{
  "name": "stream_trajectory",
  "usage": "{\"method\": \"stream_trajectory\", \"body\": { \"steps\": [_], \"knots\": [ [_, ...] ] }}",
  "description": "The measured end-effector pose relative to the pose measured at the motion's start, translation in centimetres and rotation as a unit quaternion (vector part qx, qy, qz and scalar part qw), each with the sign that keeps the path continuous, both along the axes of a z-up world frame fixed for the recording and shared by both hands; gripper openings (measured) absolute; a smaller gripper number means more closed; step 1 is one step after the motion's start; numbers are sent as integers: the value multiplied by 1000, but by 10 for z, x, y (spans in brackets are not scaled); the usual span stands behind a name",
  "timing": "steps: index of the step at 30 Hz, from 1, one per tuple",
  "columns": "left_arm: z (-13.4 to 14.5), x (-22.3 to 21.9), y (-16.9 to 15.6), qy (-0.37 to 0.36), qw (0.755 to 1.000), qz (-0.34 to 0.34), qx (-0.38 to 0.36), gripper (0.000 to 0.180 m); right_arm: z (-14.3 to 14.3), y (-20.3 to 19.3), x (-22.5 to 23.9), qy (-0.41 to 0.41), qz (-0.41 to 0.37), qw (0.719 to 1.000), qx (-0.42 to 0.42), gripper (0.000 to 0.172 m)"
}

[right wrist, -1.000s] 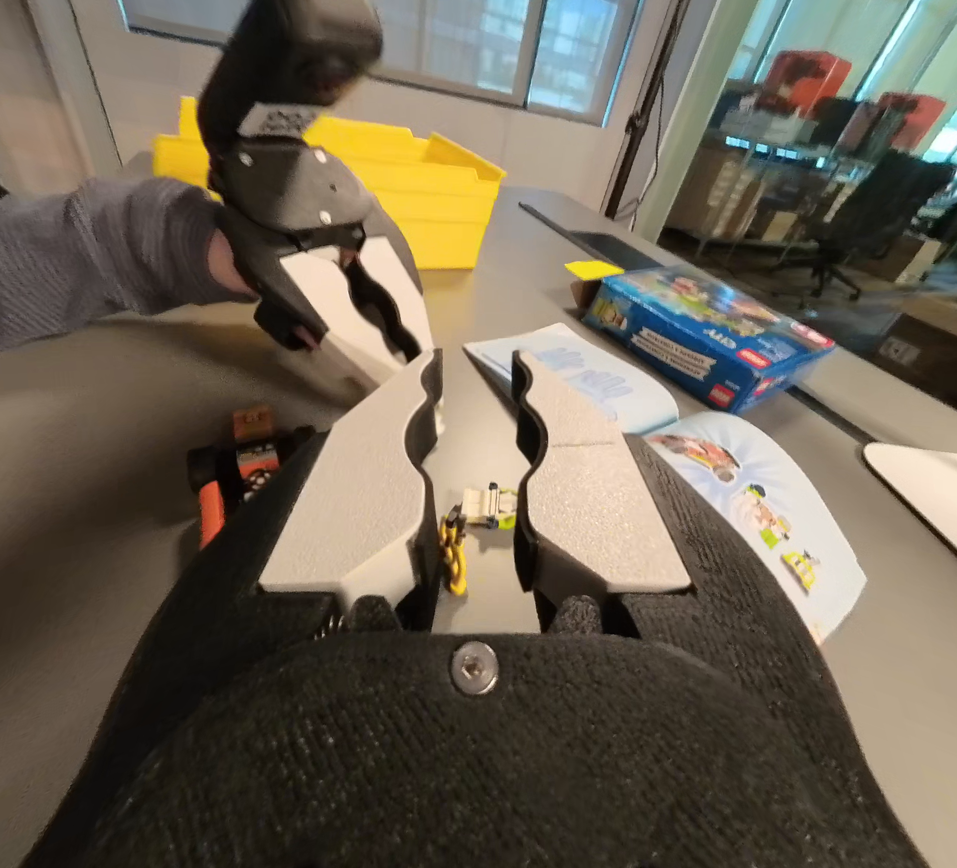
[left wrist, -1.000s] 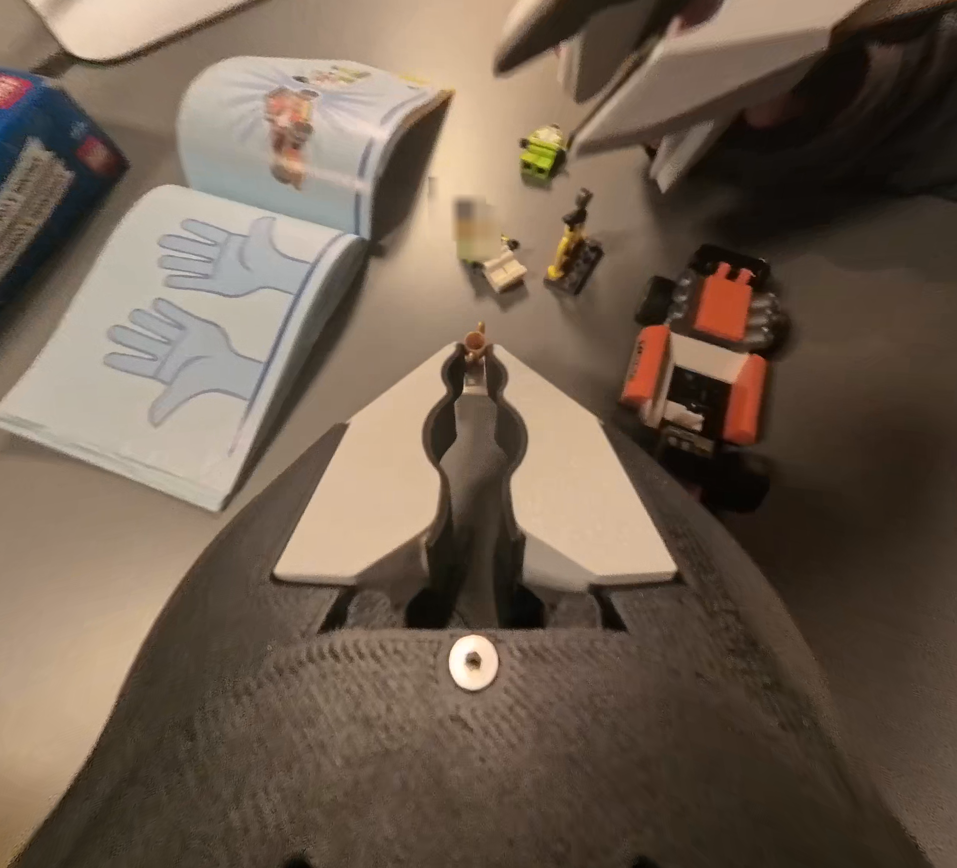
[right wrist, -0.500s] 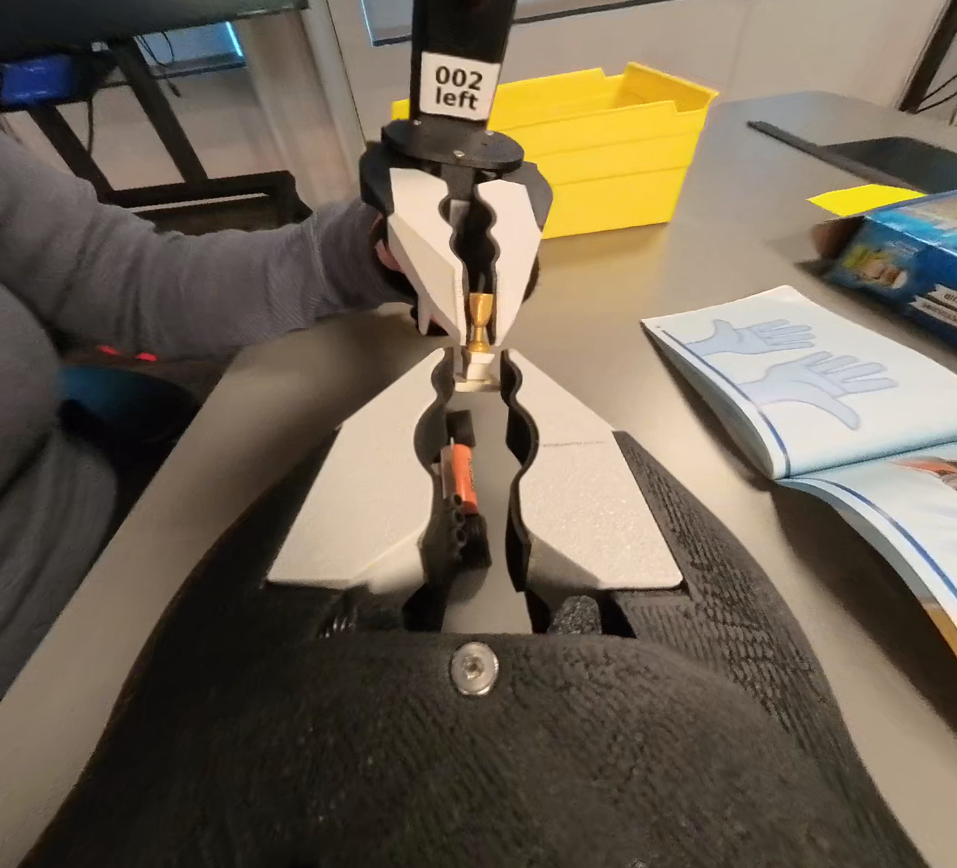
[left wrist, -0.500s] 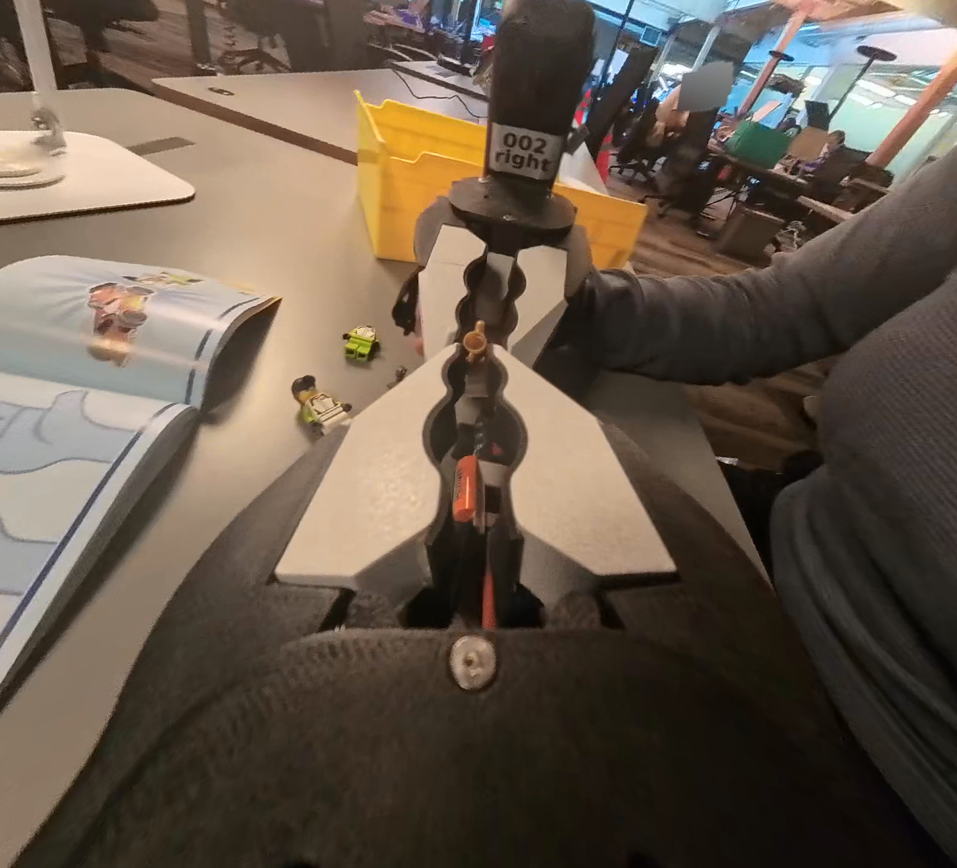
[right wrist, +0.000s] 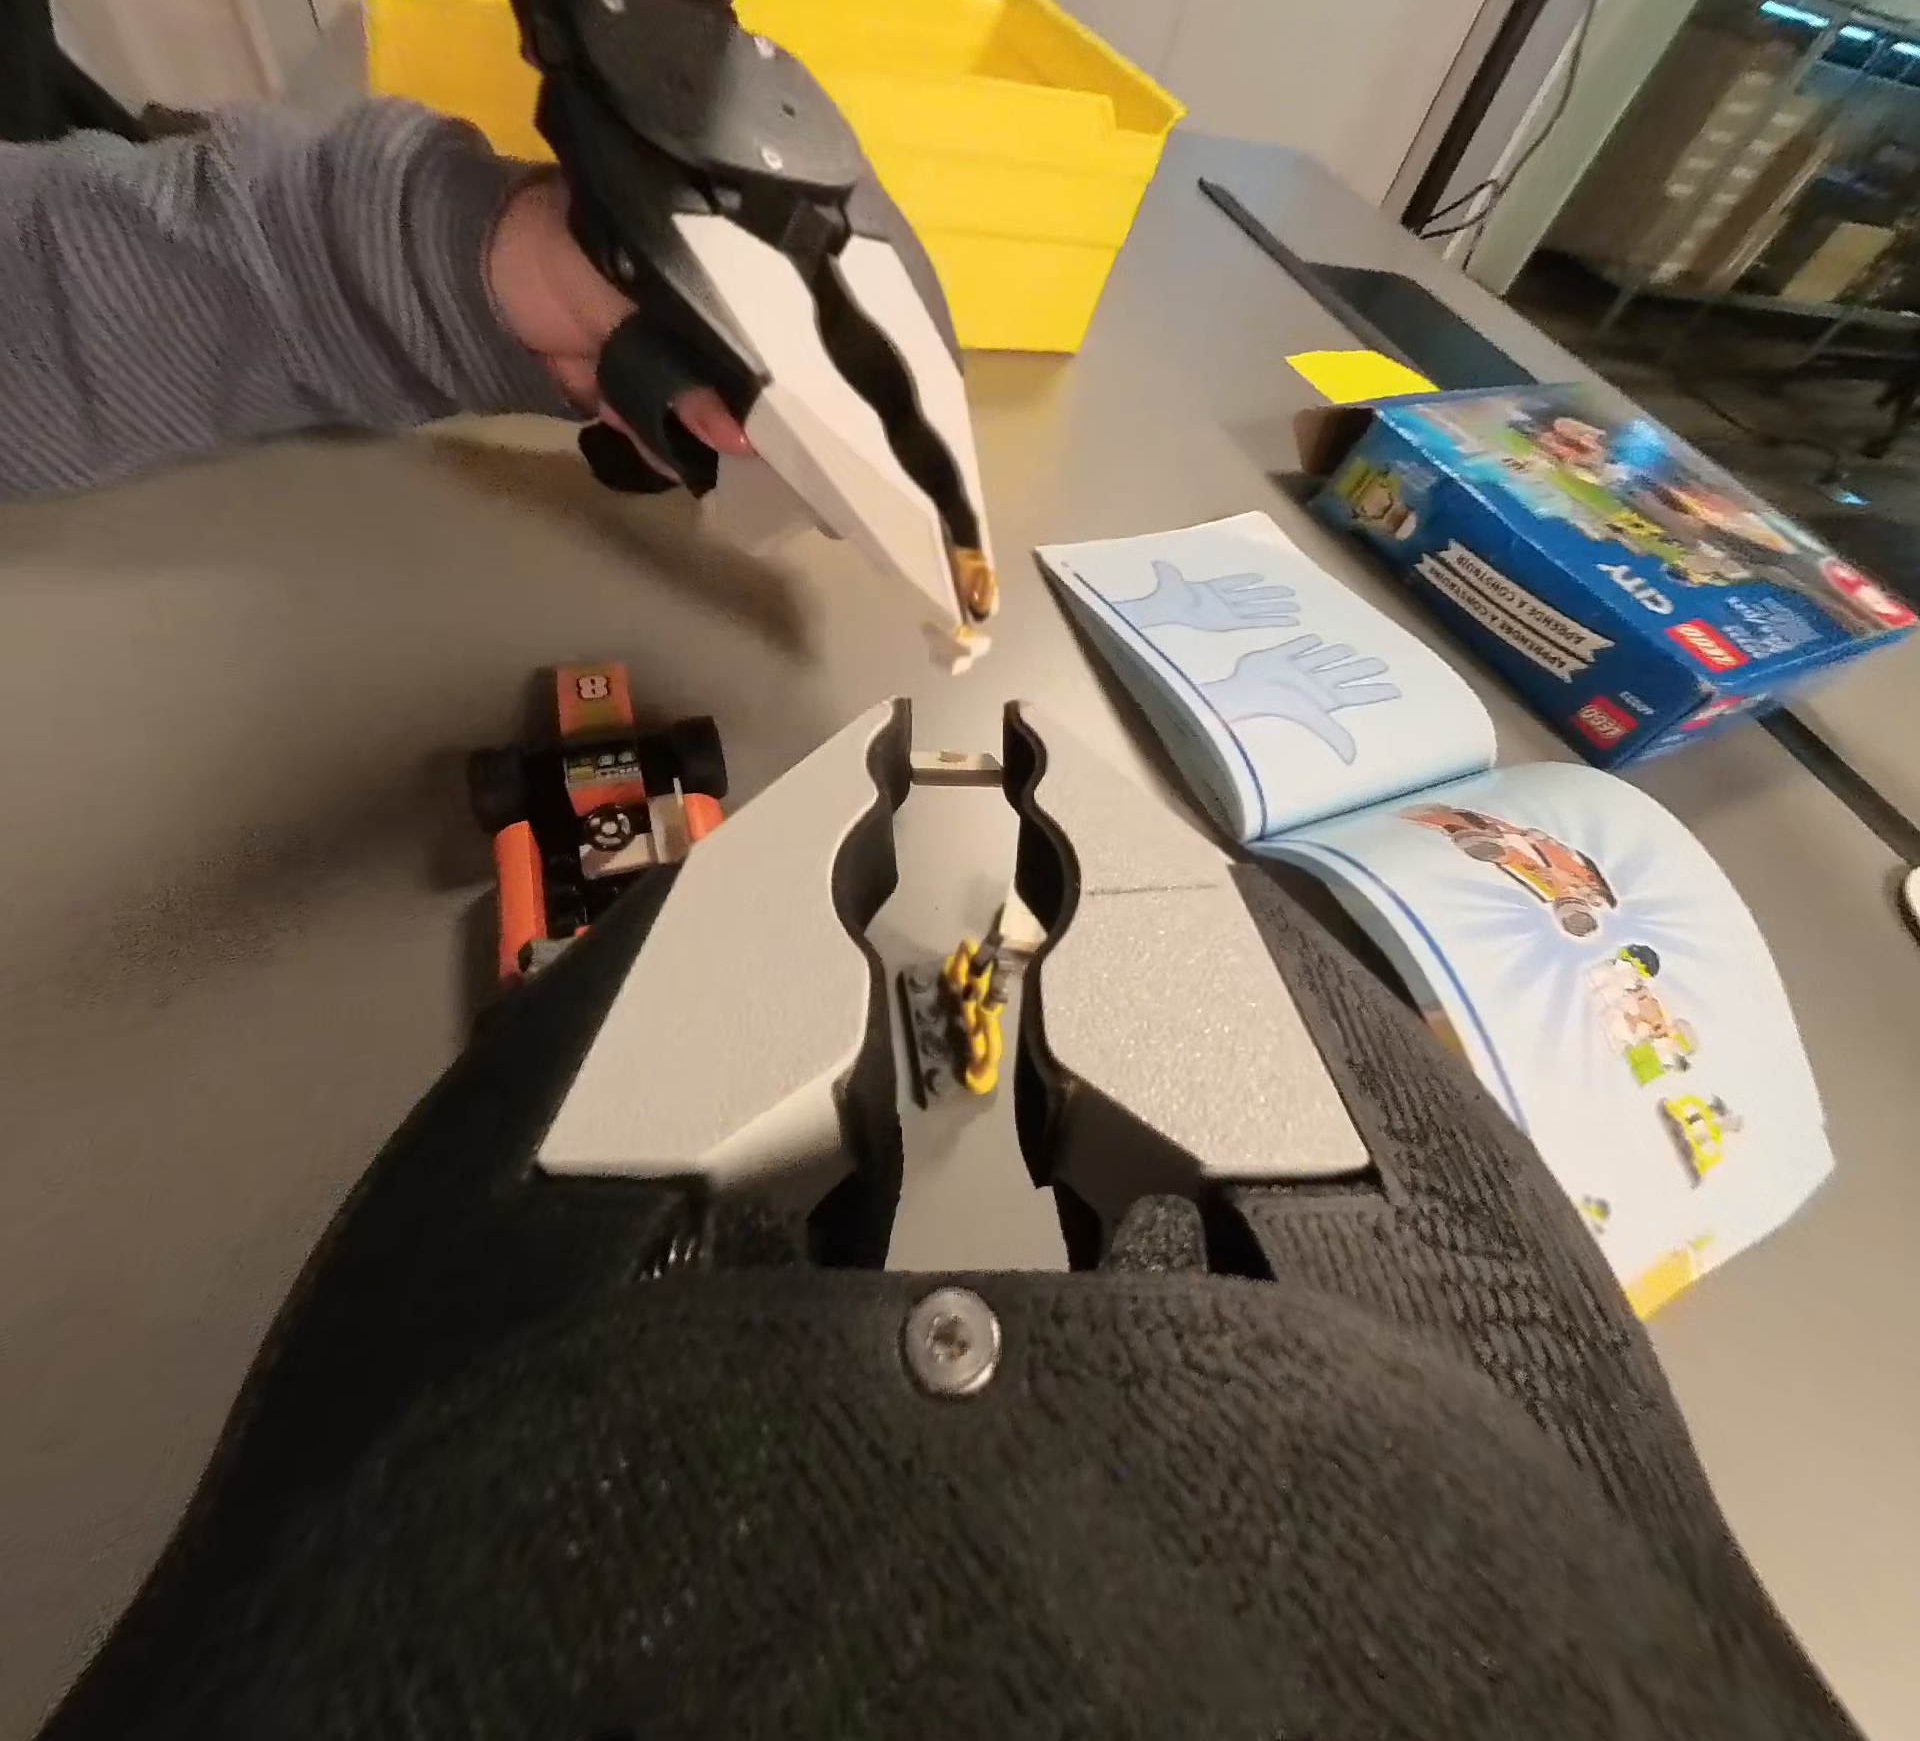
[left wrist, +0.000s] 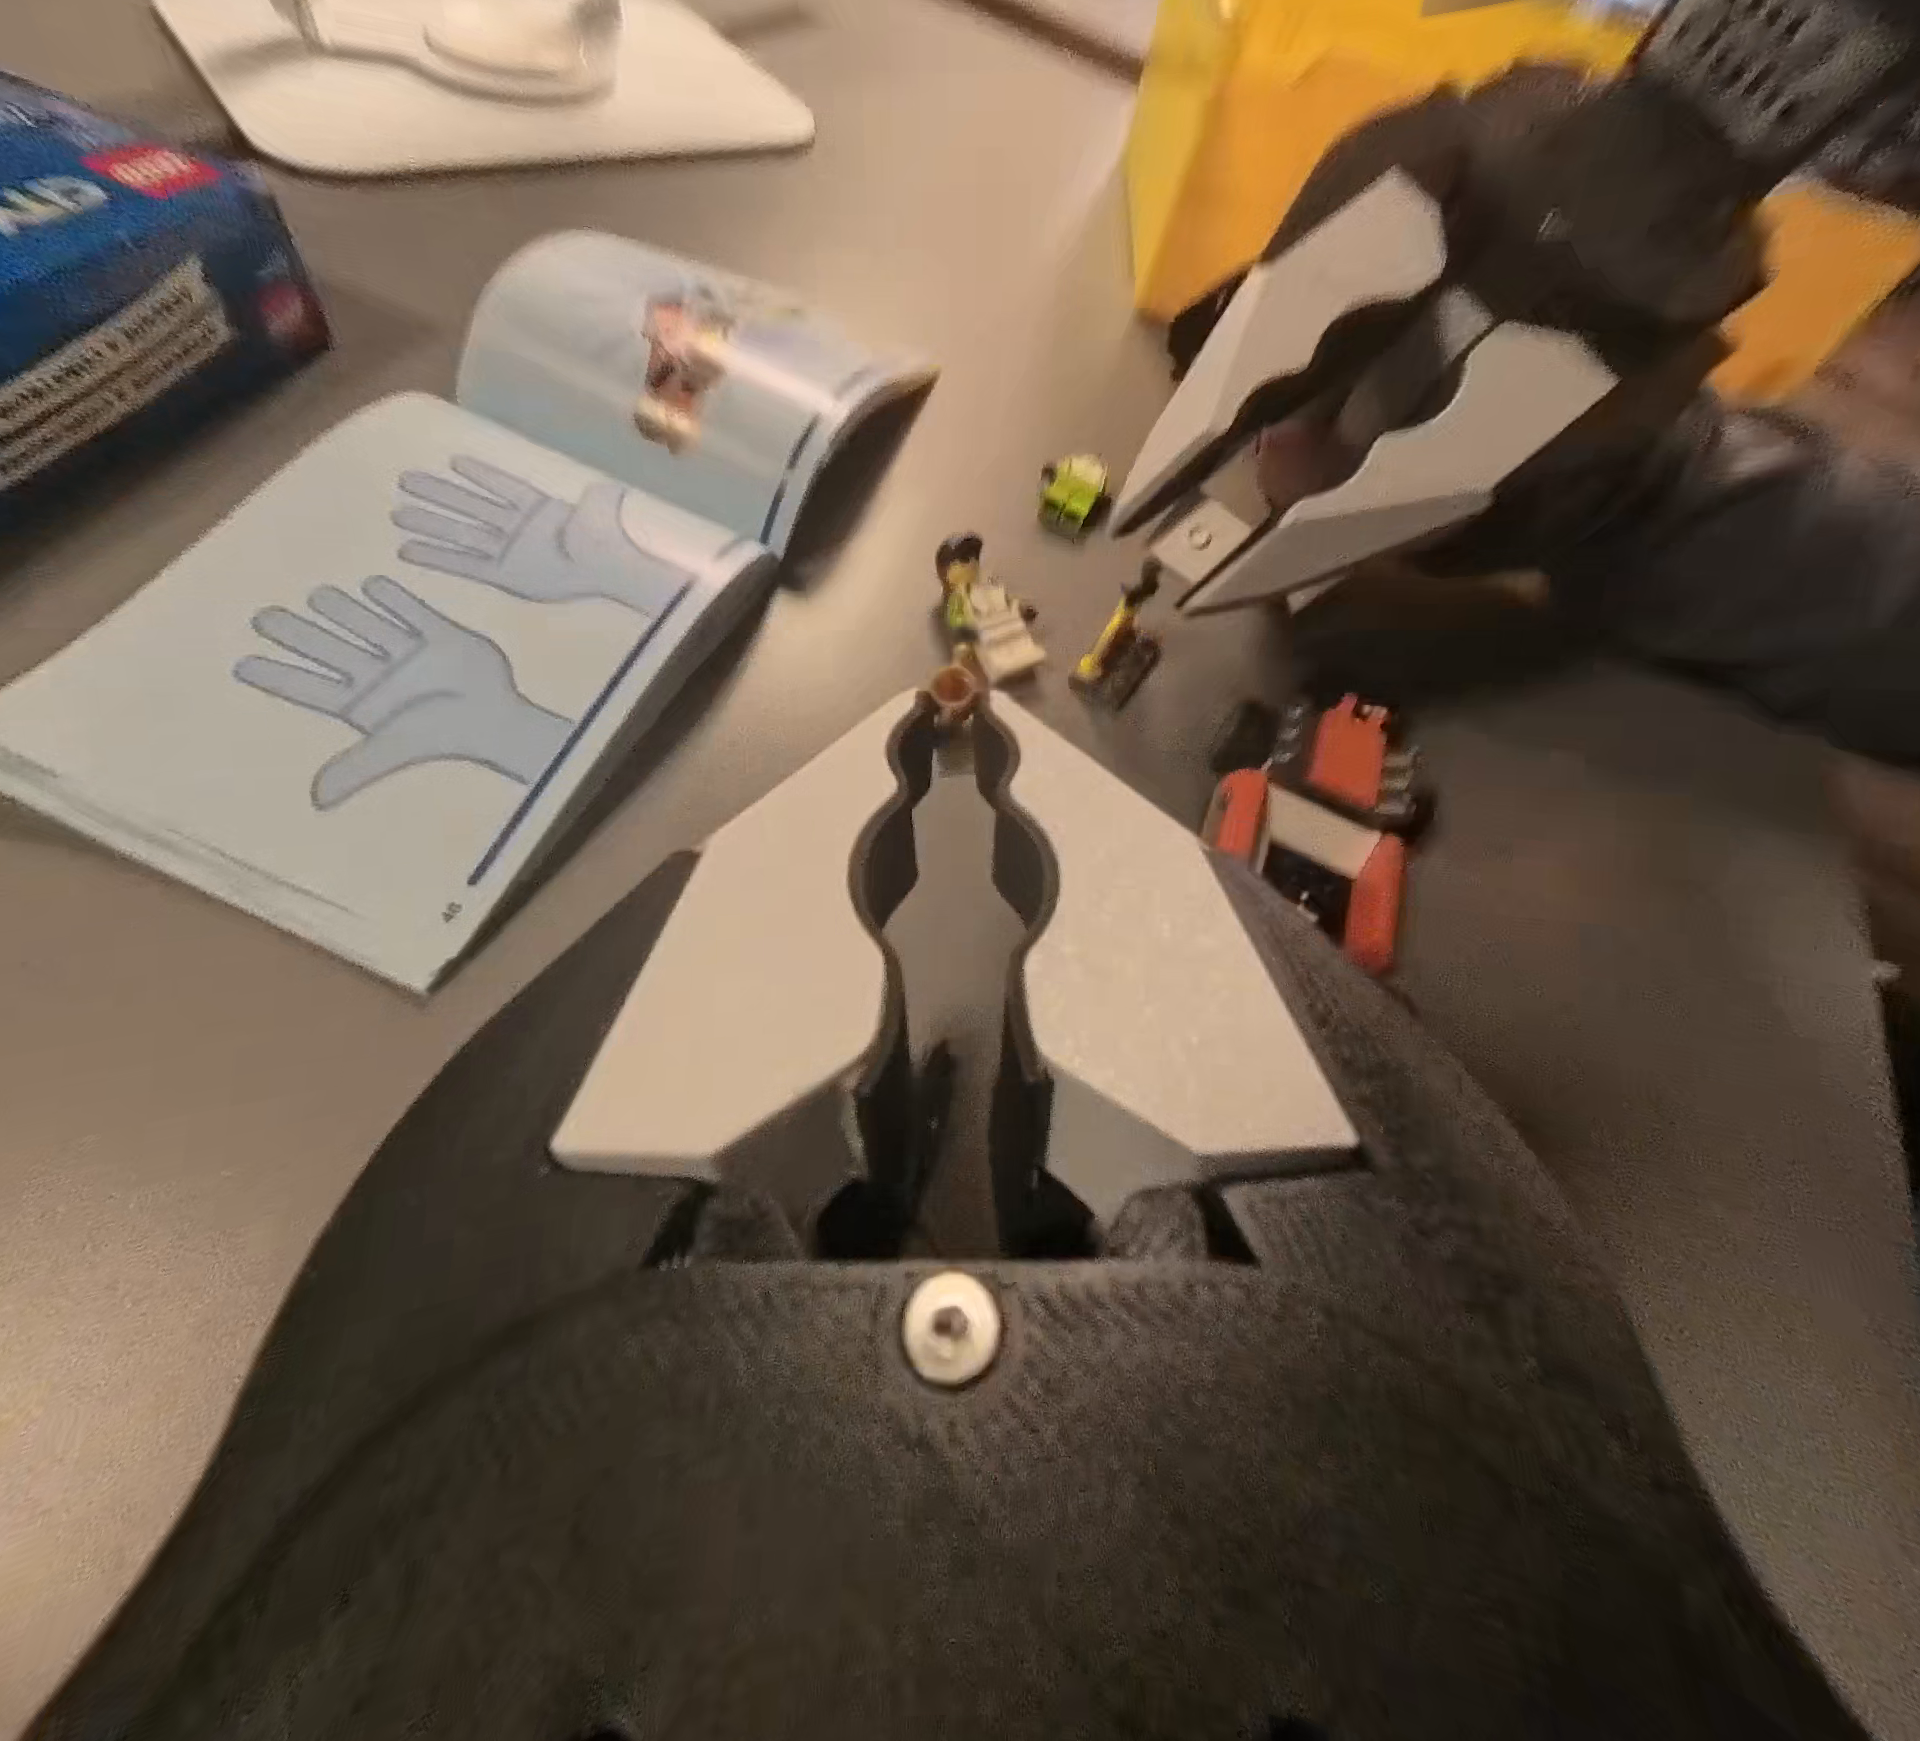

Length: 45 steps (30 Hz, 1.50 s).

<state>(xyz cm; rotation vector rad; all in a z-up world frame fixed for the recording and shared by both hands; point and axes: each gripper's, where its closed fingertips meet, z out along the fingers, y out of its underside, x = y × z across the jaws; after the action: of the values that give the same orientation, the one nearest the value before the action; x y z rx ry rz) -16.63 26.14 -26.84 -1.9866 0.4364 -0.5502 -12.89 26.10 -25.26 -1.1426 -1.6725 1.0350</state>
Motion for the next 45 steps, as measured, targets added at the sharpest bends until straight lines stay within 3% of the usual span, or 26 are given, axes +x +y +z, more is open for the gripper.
{"method": "stream_trajectory", "body": {
  "steps": [2, 5, 7, 16, 24, 30, 36, 41, 45],
  "knots": [
    [2, 13, -2, -9, 1000, -24, 7, 6, -4, -6, -2, -14, 10, 1000, -5, 16],
    [34, 35, -11, -109, 989, -85, 54, 5, 4, -18, -5, -5, 31, 998, -59, 16],
    [41, 40, -15, -135, 983, -105, 60, 5, 10, -19, -5, 6, 34, 995, -93, 16],
    [11, 34, -9, -51, 995, -78, 20, 6, -24, -11, -8, -103, -12, 995, -13, 16],
    [15, 13, -6, 0, 999, -37, 40, 6, -35, -17, -18, -155, -9, 982, 105, 17],
    [18, -1, -7, 1, 999, -15, 50, 6, -40, -22, -34, -189, -15, 979, 76, 21],
    [22, 6, -9, -25, 998, -36, 51, 6, -34, -20, -32, -169, -21, 985, 40, 32],
    [43, 23, -19, -113, 987, -91, 70, 5, 2, -32, -31, -80, 18, 992, -96, 31],
    [60, 32, -27, -175, 972, -129, 85, 5, 28, -40, -23, -31, 66, 980, -184, 15]
  ]
}}
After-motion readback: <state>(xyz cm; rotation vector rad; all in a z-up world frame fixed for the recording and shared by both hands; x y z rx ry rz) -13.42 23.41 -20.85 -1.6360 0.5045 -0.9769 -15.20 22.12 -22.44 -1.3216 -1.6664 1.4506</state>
